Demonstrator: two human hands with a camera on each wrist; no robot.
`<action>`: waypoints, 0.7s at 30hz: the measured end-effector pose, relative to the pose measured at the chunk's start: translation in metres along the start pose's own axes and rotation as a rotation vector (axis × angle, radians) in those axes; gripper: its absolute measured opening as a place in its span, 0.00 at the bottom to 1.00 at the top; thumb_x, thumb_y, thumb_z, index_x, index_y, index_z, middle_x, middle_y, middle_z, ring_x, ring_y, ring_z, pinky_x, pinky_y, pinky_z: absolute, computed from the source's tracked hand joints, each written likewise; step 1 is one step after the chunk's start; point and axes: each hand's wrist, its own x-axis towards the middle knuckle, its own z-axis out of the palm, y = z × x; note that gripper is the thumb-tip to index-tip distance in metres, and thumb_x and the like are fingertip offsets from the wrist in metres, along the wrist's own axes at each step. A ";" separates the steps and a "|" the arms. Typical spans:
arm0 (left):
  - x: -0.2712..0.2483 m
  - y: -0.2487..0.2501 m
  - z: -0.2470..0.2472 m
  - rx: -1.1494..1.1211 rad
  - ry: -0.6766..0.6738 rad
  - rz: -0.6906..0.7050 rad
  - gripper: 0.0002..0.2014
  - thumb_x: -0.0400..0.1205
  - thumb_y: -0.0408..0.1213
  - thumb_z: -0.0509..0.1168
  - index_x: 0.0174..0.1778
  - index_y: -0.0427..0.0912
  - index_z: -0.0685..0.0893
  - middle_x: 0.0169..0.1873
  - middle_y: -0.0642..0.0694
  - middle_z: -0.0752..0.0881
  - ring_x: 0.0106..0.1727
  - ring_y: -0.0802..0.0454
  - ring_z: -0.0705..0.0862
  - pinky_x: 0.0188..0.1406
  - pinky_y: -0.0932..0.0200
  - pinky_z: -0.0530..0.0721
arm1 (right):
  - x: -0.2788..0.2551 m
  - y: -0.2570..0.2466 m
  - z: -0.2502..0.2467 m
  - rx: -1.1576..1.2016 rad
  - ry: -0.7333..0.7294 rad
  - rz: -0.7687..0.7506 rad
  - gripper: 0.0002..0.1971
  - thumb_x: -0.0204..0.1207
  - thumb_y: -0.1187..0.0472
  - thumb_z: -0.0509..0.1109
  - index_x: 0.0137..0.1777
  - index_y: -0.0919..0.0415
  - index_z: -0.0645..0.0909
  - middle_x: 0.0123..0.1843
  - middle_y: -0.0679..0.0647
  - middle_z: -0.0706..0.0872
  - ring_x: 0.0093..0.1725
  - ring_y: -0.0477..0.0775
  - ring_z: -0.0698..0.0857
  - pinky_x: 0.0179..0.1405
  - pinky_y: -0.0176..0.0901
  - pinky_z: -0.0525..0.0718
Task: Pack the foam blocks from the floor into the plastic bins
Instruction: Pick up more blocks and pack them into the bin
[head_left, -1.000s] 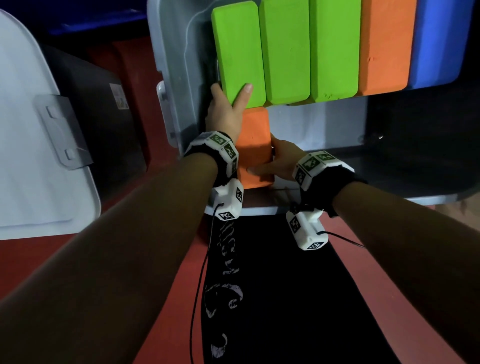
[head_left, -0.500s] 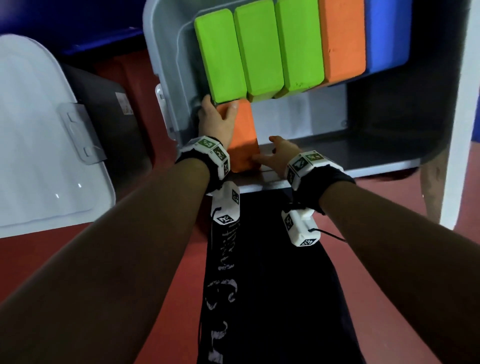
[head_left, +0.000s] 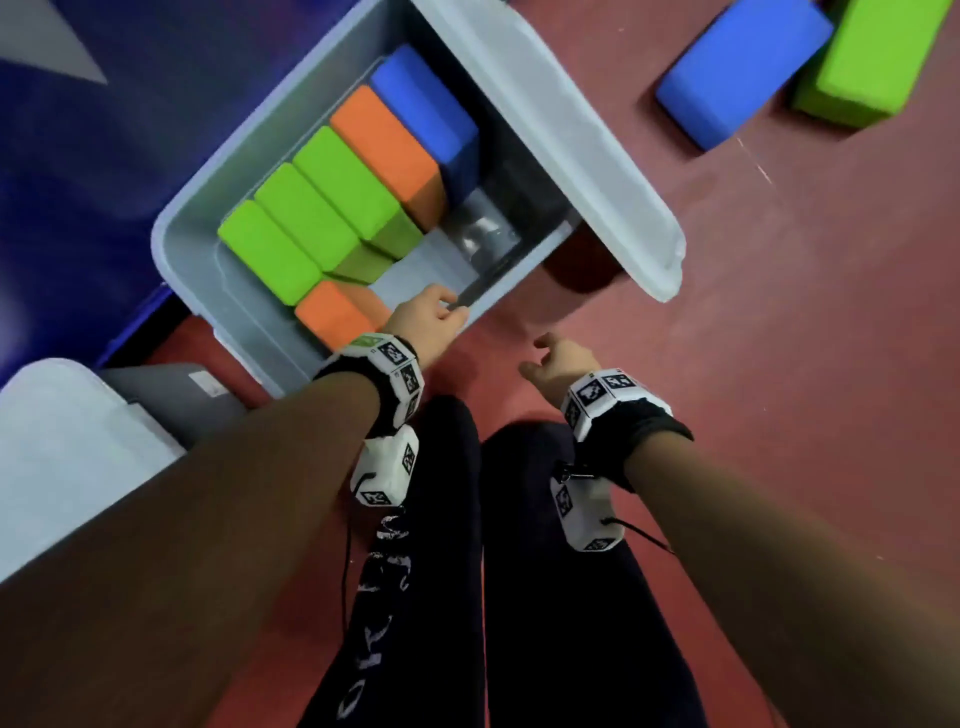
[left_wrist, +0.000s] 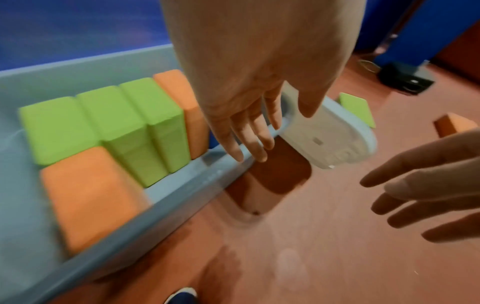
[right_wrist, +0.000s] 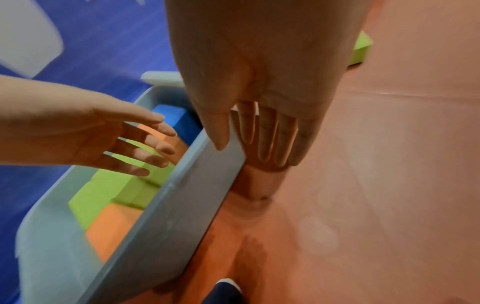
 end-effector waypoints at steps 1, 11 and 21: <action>-0.004 0.018 0.012 0.038 -0.028 0.027 0.16 0.83 0.43 0.64 0.63 0.41 0.80 0.57 0.40 0.86 0.60 0.43 0.83 0.60 0.56 0.77 | -0.004 0.021 -0.007 0.042 0.020 0.040 0.25 0.77 0.53 0.68 0.73 0.57 0.72 0.67 0.60 0.82 0.67 0.62 0.80 0.64 0.44 0.75; -0.070 0.194 0.240 0.467 -0.263 0.291 0.18 0.83 0.46 0.63 0.68 0.44 0.77 0.58 0.45 0.85 0.60 0.47 0.82 0.57 0.61 0.73 | -0.067 0.286 -0.081 0.360 0.163 0.238 0.25 0.77 0.52 0.68 0.73 0.56 0.73 0.66 0.58 0.83 0.65 0.61 0.81 0.61 0.43 0.77; -0.164 0.375 0.489 0.699 -0.438 0.532 0.20 0.84 0.45 0.63 0.70 0.41 0.75 0.59 0.42 0.84 0.61 0.44 0.81 0.58 0.59 0.74 | -0.159 0.543 -0.160 0.614 0.255 0.401 0.25 0.78 0.53 0.68 0.74 0.58 0.71 0.68 0.59 0.81 0.67 0.61 0.79 0.64 0.43 0.75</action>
